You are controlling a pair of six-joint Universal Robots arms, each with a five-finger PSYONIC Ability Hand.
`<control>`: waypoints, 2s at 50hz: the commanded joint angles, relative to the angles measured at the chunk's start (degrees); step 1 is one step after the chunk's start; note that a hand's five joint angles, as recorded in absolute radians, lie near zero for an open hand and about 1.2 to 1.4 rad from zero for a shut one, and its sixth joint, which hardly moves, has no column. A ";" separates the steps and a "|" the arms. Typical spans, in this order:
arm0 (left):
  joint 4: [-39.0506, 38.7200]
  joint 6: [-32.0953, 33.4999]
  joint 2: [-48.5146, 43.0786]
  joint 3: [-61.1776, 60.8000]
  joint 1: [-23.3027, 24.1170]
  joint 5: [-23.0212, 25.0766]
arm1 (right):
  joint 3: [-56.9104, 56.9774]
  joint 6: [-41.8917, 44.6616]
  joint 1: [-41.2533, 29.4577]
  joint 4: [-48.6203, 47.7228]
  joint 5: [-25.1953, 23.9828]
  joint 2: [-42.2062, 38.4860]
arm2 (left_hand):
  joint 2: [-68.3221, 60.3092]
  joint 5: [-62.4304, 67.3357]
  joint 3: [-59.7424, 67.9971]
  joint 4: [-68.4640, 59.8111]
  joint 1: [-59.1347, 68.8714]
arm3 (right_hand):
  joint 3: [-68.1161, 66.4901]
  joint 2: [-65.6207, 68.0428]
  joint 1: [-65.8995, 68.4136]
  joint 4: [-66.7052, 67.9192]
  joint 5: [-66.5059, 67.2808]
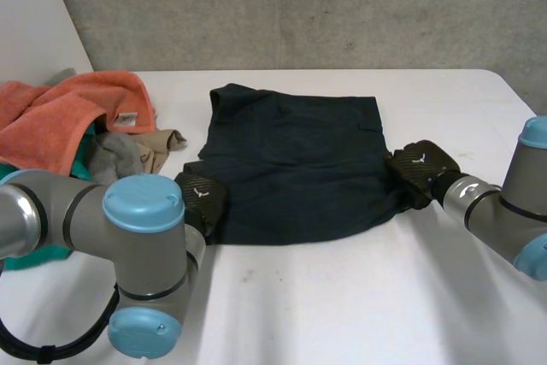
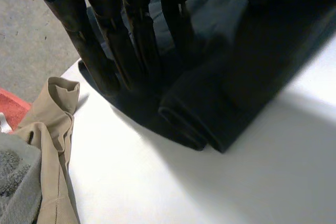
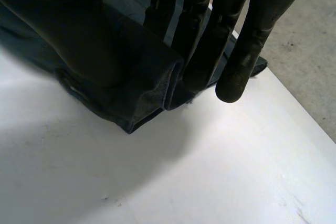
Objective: Fold the laundry.
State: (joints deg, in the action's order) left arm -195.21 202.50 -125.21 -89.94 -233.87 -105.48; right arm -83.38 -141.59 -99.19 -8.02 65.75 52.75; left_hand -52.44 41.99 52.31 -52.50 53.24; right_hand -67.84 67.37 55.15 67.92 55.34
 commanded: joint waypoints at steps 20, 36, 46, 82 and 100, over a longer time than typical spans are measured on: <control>21.08 4.83 19.64 -10.16 -0.28 4.93 | -4.94 10.09 1.63 34.54 6.67 17.72 | -27.56 28.01 27.69 -27.50 26.76 | -12.16 12.63 24.85 12.08 14.66; 21.03 5.71 12.90 1.77 5.44 6.96 | -6.19 9.16 4.62 33.26 7.20 18.71 | -27.56 28.01 27.69 -27.50 26.76 | -12.16 12.63 24.85 12.08 14.66; 1.44 15.45 -6.17 24.88 -1.59 7.04 | 11.39 -1.84 0.40 18.49 12.03 5.62 | -27.56 28.01 27.69 -27.50 26.76 | -12.16 12.63 24.85 12.08 14.66; -19.33 11.17 -4.08 18.23 -3.53 11.97 | 12.28 -12.13 -6.28 8.89 14.68 2.27 | 42.44 -41.99 -42.31 42.50 -43.24 | 53.40 -52.93 -40.71 -53.47 -50.90; -4.74 -0.71 1.28 12.77 -2.65 11.96 | 13.95 -11.08 -5.49 5.47 15.29 -8.20 | 42.23 -41.78 -42.10 42.29 -43.02 | -12.03 12.50 24.71 11.95 14.53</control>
State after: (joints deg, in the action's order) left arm -201.09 202.37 -124.44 -77.15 -236.21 -93.44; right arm -70.88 -153.82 -105.35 0.28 80.50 46.46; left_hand -11.73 2.66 12.07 -11.63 10.91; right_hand -21.43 20.87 18.16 21.15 10.85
